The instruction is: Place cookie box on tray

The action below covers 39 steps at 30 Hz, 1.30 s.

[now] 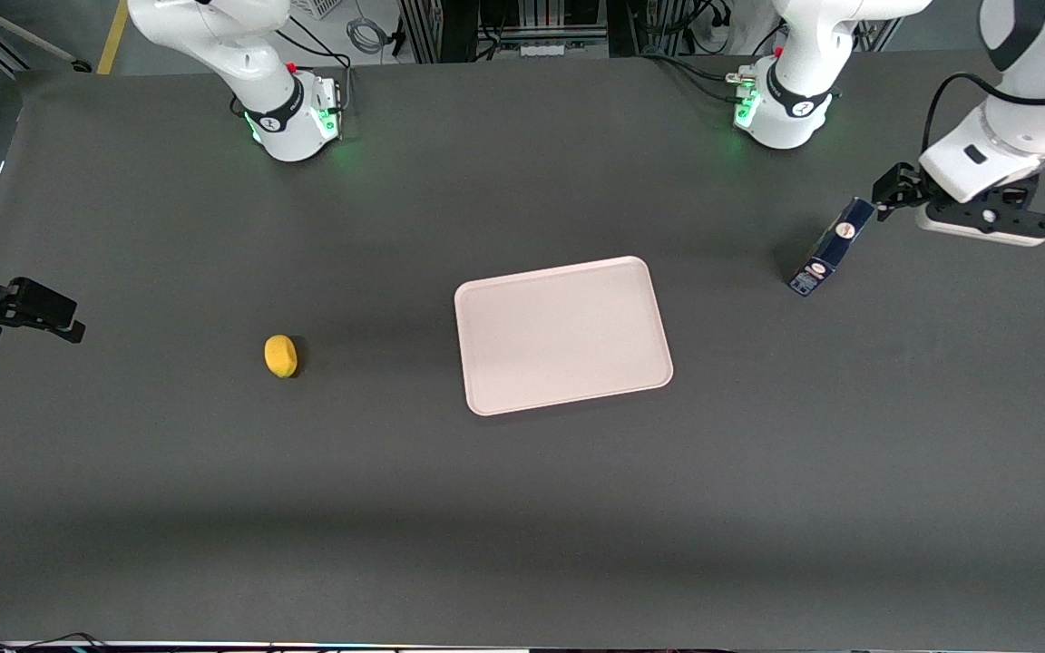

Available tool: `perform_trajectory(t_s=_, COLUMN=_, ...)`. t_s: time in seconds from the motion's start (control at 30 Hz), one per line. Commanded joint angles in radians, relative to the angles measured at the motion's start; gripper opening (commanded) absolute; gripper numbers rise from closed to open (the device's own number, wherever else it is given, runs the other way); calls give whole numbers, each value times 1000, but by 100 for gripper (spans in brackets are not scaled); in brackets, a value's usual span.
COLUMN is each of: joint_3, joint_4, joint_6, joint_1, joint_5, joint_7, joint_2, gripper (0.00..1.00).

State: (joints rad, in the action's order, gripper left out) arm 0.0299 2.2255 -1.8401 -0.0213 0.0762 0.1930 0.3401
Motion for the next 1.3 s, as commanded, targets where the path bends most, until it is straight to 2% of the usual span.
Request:
perform_trajectory(t_s=0.0, joint_3=-4, joint_4=230, joint_6=-122, joint_1=9, joint_5=-2, joint_7=63, joint_2=164, gripper=100)
perform_trajectory(t_s=0.27, joint_3=-54, joint_4=382, joint_6=-212, joint_1=15, joint_5=-6, joint_7=154, joint_2=211, gripper=99)
perform_trajectory(t_s=0.43, joint_3=-59, joint_4=517, joint_6=-367, joint_1=29, joint_5=-6, joint_7=201, joint_2=241, gripper=99)
perform_trajectory(t_s=0.6, joint_3=-59, joint_4=588, joint_6=-462, joint_1=29, joint_5=-6, joint_7=230, joint_2=229, gripper=98)
perform_trajectory(t_s=0.83, joint_3=-61, joint_4=686, joint_6=-669, joint_1=35, joint_5=-6, joint_7=295, joint_2=166, gripper=99)
perform_trajectory(t_s=1.13, joint_3=-68, joint_4=732, joint_6=-815, joint_1=34, joint_5=-6, joint_7=312, joint_2=80, gripper=99)
perform_trajectory(t_s=1.27, joint_3=-82, joint_4=732, joint_6=-824, joint_1=32, joint_5=-6, joint_7=330, joint_2=47, gripper=99)
